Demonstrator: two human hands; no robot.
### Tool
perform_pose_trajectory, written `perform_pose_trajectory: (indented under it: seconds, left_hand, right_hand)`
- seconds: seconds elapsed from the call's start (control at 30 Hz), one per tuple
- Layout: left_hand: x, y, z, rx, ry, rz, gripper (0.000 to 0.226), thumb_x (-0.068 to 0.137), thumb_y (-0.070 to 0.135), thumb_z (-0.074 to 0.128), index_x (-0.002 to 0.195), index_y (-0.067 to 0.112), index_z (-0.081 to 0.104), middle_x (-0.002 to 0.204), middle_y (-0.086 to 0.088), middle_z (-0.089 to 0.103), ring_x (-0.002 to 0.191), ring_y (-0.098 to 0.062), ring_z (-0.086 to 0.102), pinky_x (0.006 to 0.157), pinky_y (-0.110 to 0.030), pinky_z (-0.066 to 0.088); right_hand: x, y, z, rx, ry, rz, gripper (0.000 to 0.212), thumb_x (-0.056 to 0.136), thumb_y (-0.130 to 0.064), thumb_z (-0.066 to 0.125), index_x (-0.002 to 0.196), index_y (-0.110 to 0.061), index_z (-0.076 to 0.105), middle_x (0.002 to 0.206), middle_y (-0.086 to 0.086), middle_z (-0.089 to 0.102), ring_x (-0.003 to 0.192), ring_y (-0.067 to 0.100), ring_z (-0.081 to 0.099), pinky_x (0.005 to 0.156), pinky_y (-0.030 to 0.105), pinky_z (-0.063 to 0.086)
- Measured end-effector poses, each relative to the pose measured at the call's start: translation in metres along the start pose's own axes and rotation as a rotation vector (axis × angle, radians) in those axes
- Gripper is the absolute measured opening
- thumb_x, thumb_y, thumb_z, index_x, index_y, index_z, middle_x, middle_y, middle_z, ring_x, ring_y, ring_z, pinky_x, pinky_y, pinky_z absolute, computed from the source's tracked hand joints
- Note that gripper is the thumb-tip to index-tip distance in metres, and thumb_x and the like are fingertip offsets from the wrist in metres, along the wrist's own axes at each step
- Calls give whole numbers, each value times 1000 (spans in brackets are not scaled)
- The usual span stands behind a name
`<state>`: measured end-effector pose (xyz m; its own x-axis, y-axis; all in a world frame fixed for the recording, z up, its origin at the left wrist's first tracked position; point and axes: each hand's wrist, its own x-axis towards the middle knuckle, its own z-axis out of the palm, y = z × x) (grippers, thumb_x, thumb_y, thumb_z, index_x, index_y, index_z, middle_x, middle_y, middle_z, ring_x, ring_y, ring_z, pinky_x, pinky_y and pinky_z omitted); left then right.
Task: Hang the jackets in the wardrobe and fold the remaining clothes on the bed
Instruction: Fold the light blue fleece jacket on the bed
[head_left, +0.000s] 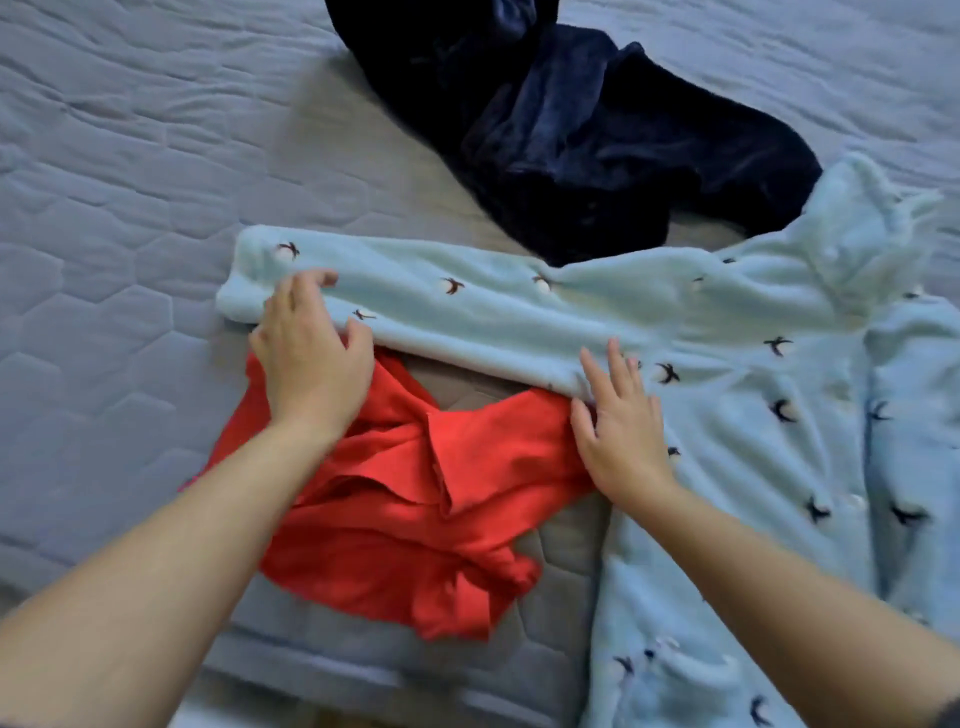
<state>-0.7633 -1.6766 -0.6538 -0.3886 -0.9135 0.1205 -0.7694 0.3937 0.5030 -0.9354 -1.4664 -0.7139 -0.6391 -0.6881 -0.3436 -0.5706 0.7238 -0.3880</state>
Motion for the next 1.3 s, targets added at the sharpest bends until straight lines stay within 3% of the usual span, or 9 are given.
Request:
perform_pose_trajectory:
  seconds: [0.23, 0.43, 0.57, 0.7, 0.8, 0.9, 1.03, 1.17, 1.3]
  left_hand:
    - [-200, 84, 21, -84, -182, 182, 15, 75, 16, 54, 89, 19, 59, 89, 5, 59, 87, -19, 56, 74, -36, 36]
    - [-382, 88, 53, 37, -786, -354, 28, 84, 47, 62, 91, 25, 46, 87, 5, 58, 87, -24, 59, 65, -32, 38]
    - [-420, 71, 40, -133, -513, -637, 25, 95, 23, 53, 74, 9, 49, 72, -8, 57, 76, -33, 56, 58, -34, 33]
    - [-406, 49, 16, 93, -540, -647, 32, 99, 26, 46, 82, 2, 55, 76, -12, 56, 67, -28, 47, 53, -31, 30]
    - [-398, 63, 13, 266, -533, -559, 14, 96, 23, 49, 91, 11, 56, 91, -6, 54, 78, -26, 50, 61, -32, 37]
    - [-417, 101, 18, 187, -476, -313, 3, 89, 18, 53, 87, 18, 51, 91, 0, 54, 84, -25, 54, 69, -36, 43]
    - [-470, 164, 43, -138, -888, -311, 13, 90, 24, 53, 78, 30, 53, 83, 8, 62, 78, -12, 58, 70, -32, 50]
    - [-504, 223, 95, -277, -1085, -426, 13, 90, 31, 58, 100, 22, 57, 96, 9, 58, 93, -12, 54, 76, -25, 41]
    - [-525, 256, 129, -272, -973, -578, 33, 82, 36, 66, 99, 19, 44, 93, 6, 54, 87, -16, 53, 72, -27, 38]
  right_hand:
    - [-144, 140, -12, -141, -280, 42, 60, 98, -32, 38, 151, -35, 10, 161, -5, -11, 148, 21, -7, 115, 56, 15]
    - [-232, 209, -9, -239, -395, -16, 61, 99, -35, 35, 152, -33, 6, 160, -3, -15, 148, 21, -13, 118, 53, 9]
    - [-266, 216, -13, -136, -394, -21, 58, 100, -33, 36, 152, -32, 10, 161, -5, -11, 148, 17, -10, 118, 50, 12]
    - [-299, 212, -23, 49, -345, -49, 54, 99, -28, 44, 149, -25, 24, 160, -5, 4, 147, 14, 7, 112, 34, 30]
    - [-328, 223, -34, 24, -187, -57, 52, 93, -20, 54, 143, -21, 38, 157, -1, 18, 144, 17, 20, 113, 34, 26]
    - [-352, 247, -43, -7, 11, 132, 52, 89, -18, 58, 139, -19, 42, 155, -1, 24, 141, 17, 26, 115, 45, 21]
    - [-363, 295, -61, 97, 132, 612, 61, 91, -21, 56, 146, -19, 30, 158, 3, 18, 144, 23, 18, 114, 54, 16]
    - [-353, 365, -83, 25, 52, 932, 79, 87, -25, 60, 151, -24, 14, 161, 4, 4, 147, 26, 3, 112, 63, 10]
    - [-346, 415, -88, -128, -136, 901, 95, 81, -33, 67, 151, -32, 3, 157, 10, 16, 143, 32, 19, 107, 61, 23]
